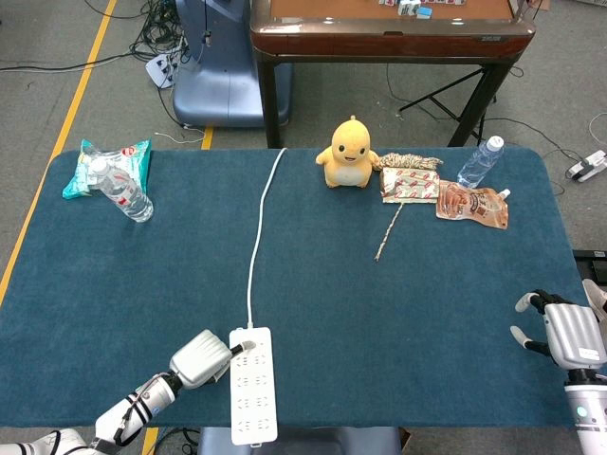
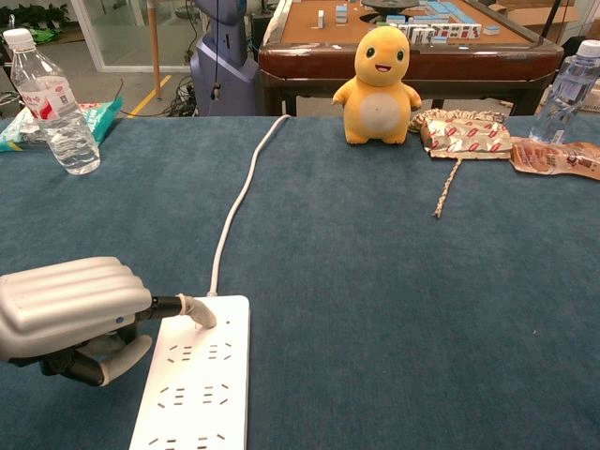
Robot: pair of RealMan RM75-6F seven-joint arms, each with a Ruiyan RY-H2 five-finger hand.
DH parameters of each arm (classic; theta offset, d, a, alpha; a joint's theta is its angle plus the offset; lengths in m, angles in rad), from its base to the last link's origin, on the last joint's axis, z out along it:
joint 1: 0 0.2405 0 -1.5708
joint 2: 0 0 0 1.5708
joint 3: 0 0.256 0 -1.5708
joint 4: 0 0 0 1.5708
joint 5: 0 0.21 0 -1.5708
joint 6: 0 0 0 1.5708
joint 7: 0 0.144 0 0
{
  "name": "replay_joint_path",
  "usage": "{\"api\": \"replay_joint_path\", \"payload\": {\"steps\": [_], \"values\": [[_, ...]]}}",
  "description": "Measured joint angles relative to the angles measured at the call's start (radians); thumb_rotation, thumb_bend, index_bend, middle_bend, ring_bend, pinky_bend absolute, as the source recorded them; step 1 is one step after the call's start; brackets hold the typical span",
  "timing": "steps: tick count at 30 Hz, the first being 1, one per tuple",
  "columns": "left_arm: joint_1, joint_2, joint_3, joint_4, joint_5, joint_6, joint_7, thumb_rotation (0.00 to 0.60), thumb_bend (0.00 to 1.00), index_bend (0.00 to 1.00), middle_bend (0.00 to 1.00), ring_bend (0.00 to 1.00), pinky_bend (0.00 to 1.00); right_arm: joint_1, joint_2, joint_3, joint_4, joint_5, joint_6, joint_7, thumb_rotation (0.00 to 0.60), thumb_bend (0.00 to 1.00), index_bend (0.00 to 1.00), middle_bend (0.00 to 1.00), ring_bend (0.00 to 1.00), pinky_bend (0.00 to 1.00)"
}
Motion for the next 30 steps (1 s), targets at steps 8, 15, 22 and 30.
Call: {"api": "replay_joint_path", "payload": {"steps": [8, 15, 22, 30], "values": [[0.006, 0.027, -0.002, -0.039, 0.026, 0.045, -0.034, 0.6, 0.72, 0.25, 1.0, 1.0, 1.0, 0.002, 0.002, 0.001, -0.001, 0.0, -0.002, 0.002, 0.6, 0.18, 0.49, 0.43, 0.44, 0.58], [0.022, 0.101, -0.013, -0.094, 0.056, 0.125, -0.079, 0.6, 0.71, 0.23, 1.0, 1.0, 1.0, 0.003, 0.007, 0.002, -0.007, -0.005, 0.004, 0.003, 0.6, 0.18, 0.49, 0.43, 0.44, 0.58], [0.062, 0.155, -0.031, -0.102, 0.057, 0.222, -0.132, 0.6, 0.71, 0.23, 0.92, 0.93, 1.0, 0.001, 0.011, 0.006, -0.01, -0.008, 0.016, 0.009, 0.6, 0.18, 0.49, 0.43, 0.44, 0.58], [0.183, 0.227, -0.054, -0.112, -0.008, 0.397, -0.199, 0.6, 0.69, 0.23, 0.57, 0.44, 0.78, -0.004, 0.009, 0.011, -0.003, -0.016, 0.038, 0.023, 0.6, 0.18, 0.49, 0.42, 0.44, 0.58]]}}
